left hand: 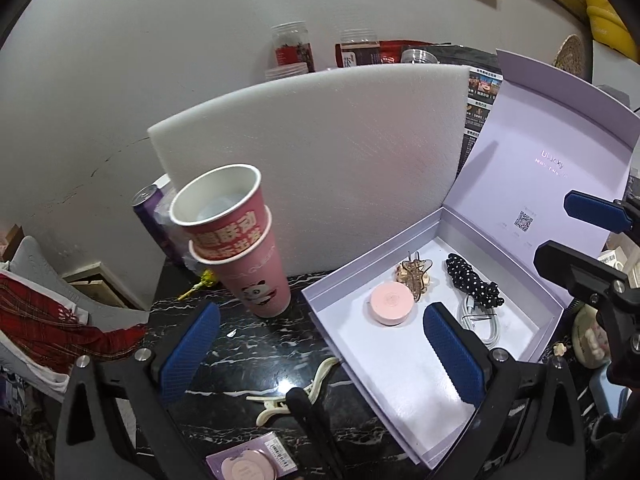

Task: Organize rigid objects
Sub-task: 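Withdraw both grippers from the lilac box back over the table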

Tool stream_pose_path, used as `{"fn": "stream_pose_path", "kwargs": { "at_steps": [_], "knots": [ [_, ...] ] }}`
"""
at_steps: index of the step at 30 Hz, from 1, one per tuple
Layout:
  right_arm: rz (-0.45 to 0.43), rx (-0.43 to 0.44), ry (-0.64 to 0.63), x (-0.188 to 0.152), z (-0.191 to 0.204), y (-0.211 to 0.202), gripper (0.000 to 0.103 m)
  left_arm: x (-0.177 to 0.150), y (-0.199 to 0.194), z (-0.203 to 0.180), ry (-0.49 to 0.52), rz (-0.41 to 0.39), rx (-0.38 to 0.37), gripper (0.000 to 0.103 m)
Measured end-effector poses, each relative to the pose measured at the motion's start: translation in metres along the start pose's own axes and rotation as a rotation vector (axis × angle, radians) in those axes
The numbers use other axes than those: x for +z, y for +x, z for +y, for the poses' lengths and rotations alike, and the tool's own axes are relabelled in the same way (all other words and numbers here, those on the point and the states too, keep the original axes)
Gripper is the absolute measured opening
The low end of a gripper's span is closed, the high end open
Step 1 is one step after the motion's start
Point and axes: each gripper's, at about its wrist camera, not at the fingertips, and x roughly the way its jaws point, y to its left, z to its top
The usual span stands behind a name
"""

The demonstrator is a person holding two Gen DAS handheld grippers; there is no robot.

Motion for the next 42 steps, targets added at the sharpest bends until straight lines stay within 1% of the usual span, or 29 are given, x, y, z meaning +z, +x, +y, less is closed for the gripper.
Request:
{"fn": "stream_pose_path", "kwargs": {
  "at_steps": [4, 9, 17, 26, 34, 42],
  "knots": [
    [-0.015, 0.025, -0.015, 0.0, 0.01, -0.008, 0.077, -0.007, -0.01, 0.01, -0.025, 0.0, 0.014, 0.103],
    [-0.039, 0.061, -0.033, 0.0, 0.02, -0.019, 0.079, -0.017, -0.025, 0.016, -0.022, -0.014, 0.045, 0.103],
    [-0.061, 0.1, -0.077, -0.004, 0.043, -0.034, 0.08, -0.041, -0.043, 0.032, -0.045, -0.011, 0.057, 0.103],
    [-0.052, 0.146, -0.053, -0.018, 0.064, -0.036, 0.08, -0.068, -0.059, 0.05, -0.051, -0.003, 0.068, 0.103],
    [-0.04, 0.162, -0.07, -0.027, 0.092, -0.031, 0.08, -0.1, -0.059, 0.074, -0.089, 0.038, 0.049, 0.103],
    [-0.033, 0.165, -0.118, -0.04, 0.125, -0.02, 0.08, -0.13, -0.053, 0.088, -0.088, 0.083, 0.045, 0.103]
  ]
}}
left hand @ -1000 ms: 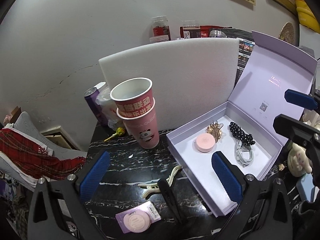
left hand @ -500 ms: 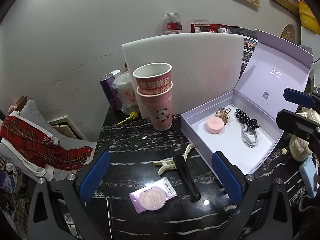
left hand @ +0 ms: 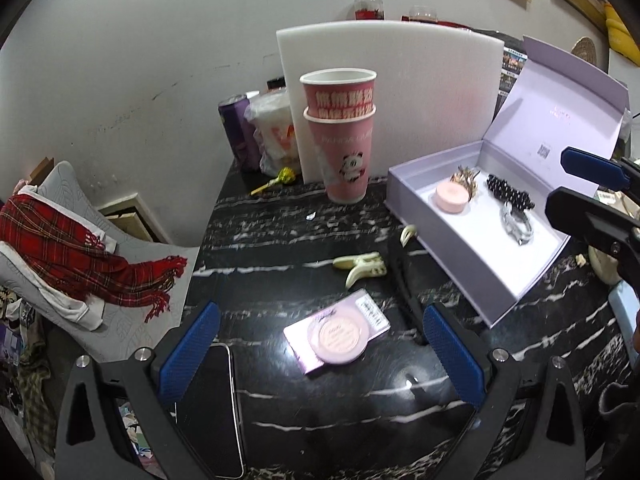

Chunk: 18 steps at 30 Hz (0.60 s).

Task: Organize rigid objects
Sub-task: 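Withdraw both grippers from the lilac box back over the table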

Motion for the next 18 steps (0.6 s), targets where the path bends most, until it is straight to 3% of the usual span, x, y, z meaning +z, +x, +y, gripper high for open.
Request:
{"fn": "stream_pose_path", "kwargs": {
  "at_steps": [7, 18],
  "knots": [
    [0.044, 0.037, 0.004, -0.011, 0.015, 0.019, 0.079, -0.018, 0.008, 0.013, -0.033, 0.016, -0.063, 0.103],
    [0.111, 0.05, -0.025, -0.032, 0.035, 0.051, 0.077, -0.042, 0.023, 0.025, -0.05, 0.056, -0.091, 0.103]
  ]
}}
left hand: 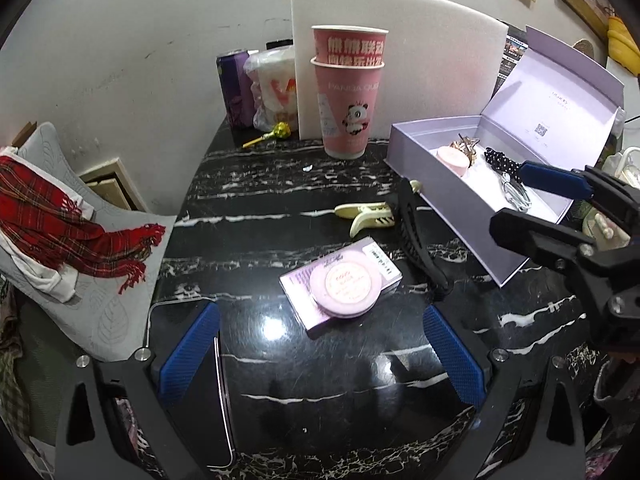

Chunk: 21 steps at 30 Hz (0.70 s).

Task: Organize rigid objects
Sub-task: 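Withdraw both grippers from the lilac box back over the table, then move the left gripper toward the pink compact card while the right gripper approaches the cream claw clip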

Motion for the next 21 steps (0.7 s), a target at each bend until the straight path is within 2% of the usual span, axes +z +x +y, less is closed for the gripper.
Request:
{"fn": "stream_pose_path", "kwargs": {
  "at_steps": [5, 11, 13, 21],
  "knots": [
    [0.031, 0.006, 0.016, -0.006, 0.001, 0.016, 0.076, -0.01, 0.008, 0.007, -0.018, 0.024, -0.006, 0.103],
    [0.092, -0.007, 0.04, -0.013, 0.003, 0.043, 0.066, -0.018, 0.011, 0.018, -0.026, 0.024, -0.015, 0.103],
    [0.104, -0.029, 0.042, -0.014, 0.002, 0.051, 0.059, -0.02, 0.01, 0.022, -0.031, 0.016, -0.008, 0.103],
    [0.161, -0.057, 0.091, -0.014, -0.004, 0.08, 0.047, -0.019, 0.019, 0.039, -0.085, 0.027, -0.038, 0.103]
  ]
}}
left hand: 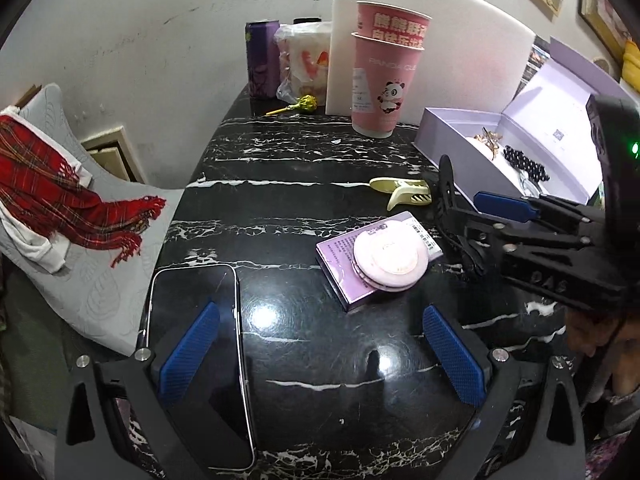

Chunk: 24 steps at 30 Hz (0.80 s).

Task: Organize rigid objects
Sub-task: 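Move the left gripper toward the pink compact card while the right gripper approaches the cream claw clip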

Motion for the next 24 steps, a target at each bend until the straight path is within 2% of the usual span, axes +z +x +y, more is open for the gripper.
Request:
{"fn": "stream_pose_path", "kwargs": {
  "at_steps": [3, 9, 12, 14, 16, 17, 24],
  "knots": [
    [0.011, -0.055, -0.039, 0.003, 0.006, 0.008, 0.046, 0.003, 0.001, 0.002, -0.009, -0.01, -0.009, 0.103],
    [0.039, -0.102, -0.076, 0.011, 0.011, 0.026, 0.042, 0.011, 0.004, 0.003, 0.007, -0.023, -0.019, 0.103],
    [0.061, -0.103, -0.077, 0.015, 0.01, 0.037, 0.042, 0.012, 0.006, 0.003, 0.016, -0.019, -0.033, 0.103],
    [0.071, -0.111, -0.091, 0.015, 0.01, 0.043, 0.036, 0.013, 0.007, 0.002, 0.019, -0.017, -0.044, 0.103],
    [0.084, -0.109, -0.103, 0.014, 0.011, 0.046, 0.023, 0.014, 0.008, 0.001, 0.021, -0.014, -0.055, 0.103],
    [0.09, -0.109, -0.108, 0.013, 0.012, 0.048, 0.022, 0.014, 0.009, 0.0, 0.023, -0.011, -0.061, 0.103],
    [0.103, -0.081, -0.102, 0.005, 0.007, 0.039, 0.021, 0.019, 0.016, -0.01, 0.04, -0.005, -0.094, 0.103]
  ]
}}
